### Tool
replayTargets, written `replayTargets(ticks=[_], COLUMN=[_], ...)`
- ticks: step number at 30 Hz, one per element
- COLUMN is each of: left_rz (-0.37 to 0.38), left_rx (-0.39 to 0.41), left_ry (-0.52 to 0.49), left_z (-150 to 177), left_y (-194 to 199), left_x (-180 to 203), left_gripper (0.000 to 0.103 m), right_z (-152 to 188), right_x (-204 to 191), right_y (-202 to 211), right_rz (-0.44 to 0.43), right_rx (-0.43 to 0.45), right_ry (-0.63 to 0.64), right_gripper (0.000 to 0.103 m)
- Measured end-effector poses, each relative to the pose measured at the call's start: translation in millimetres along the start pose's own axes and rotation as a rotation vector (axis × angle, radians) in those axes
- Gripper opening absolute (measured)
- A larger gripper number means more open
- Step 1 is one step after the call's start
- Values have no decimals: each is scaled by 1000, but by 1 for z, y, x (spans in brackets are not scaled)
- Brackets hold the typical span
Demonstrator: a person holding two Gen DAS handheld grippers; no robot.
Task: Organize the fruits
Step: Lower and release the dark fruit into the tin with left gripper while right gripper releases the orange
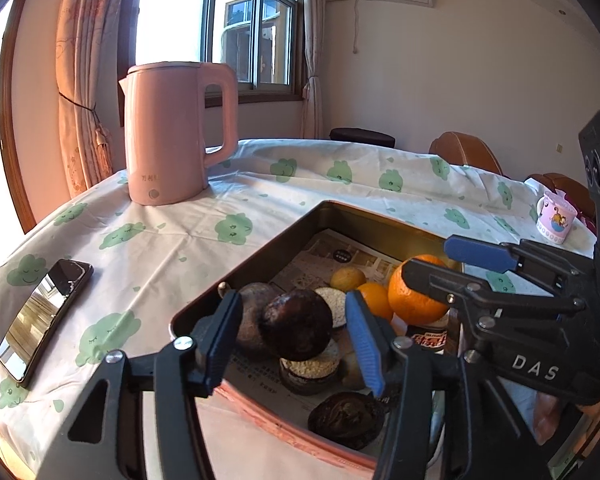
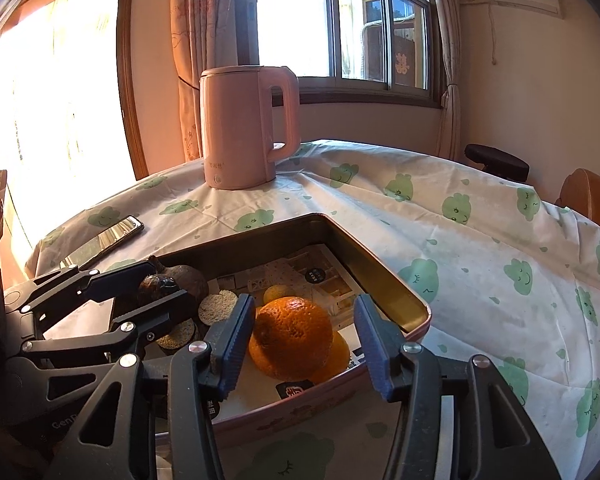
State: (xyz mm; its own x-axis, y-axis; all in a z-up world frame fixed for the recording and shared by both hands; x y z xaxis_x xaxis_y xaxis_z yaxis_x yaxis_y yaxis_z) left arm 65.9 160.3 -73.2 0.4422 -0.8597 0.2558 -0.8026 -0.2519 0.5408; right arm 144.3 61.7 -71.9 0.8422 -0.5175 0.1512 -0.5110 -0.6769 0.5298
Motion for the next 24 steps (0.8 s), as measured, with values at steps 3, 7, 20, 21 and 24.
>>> replayTargets(ticks=[3, 7, 20, 21, 24], left_rz=[1, 18, 21, 21, 20], left_rx=[28, 61, 90, 89, 92], left_ry=[4, 5, 13, 12, 11], left_z=[-3, -8, -12, -12, -13], left_y=[7, 18, 28, 28, 29], left_x=[1, 3, 5, 5, 6], left_gripper=[78, 86, 88, 88, 88], right_z=[2, 4, 4, 4, 6], right_x=[5, 14, 32, 31, 31], right_y=[7, 23, 59, 59, 62], right_rz=[21, 66, 119, 123, 136], right_rx=[15, 40, 113, 114, 115], right_ry=[-15, -33, -87, -82, -71], right_gripper=[60, 62, 69, 69, 69])
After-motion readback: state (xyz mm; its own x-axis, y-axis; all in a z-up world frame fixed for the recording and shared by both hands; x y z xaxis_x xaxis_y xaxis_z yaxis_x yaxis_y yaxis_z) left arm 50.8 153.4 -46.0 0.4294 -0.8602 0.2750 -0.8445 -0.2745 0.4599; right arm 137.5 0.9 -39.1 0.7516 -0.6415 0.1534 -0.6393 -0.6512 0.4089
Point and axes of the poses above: each gripper's, at about its wrist camera, not at the fingertips, and y roughly against the way its jaws point, x to its right, z to its underside, the point moved 7 cm from there along -y, roughly the way its jaws point, and after that the axes turned 15 degrees about y, right-handed, at the moved point
